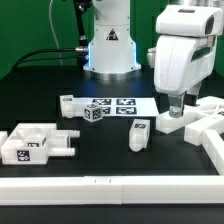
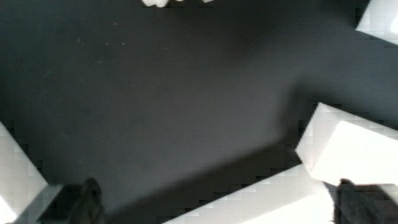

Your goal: Assemble chair

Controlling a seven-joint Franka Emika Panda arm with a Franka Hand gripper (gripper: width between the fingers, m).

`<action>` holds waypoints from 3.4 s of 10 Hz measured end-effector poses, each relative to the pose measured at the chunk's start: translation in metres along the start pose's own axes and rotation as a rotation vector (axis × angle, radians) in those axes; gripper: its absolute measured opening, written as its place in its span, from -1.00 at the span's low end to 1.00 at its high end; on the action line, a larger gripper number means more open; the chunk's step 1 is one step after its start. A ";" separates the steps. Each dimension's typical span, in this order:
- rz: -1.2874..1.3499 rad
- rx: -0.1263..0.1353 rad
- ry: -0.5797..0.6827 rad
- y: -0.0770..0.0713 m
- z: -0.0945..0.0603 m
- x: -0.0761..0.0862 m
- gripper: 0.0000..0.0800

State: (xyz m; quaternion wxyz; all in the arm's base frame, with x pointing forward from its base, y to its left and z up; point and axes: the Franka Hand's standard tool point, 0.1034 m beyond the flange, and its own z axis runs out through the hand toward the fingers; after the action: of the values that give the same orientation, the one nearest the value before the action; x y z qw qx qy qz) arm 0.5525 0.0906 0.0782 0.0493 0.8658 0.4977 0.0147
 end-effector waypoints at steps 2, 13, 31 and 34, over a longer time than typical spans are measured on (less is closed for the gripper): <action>0.000 0.000 0.000 0.000 0.000 0.000 0.63; 0.259 0.054 0.014 0.005 0.014 -0.034 0.63; 0.910 0.154 -0.013 -0.011 0.070 -0.078 0.63; 0.902 0.148 -0.004 -0.010 0.070 -0.077 0.21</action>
Offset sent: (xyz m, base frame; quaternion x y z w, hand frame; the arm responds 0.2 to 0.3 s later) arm 0.0000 0.0000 0.0000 0.0000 0.0000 0.0000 1.0000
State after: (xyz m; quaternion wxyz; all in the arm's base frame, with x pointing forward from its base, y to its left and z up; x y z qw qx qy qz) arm 0.5107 0.0242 0.0093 -0.0229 0.9972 0.0706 -0.0027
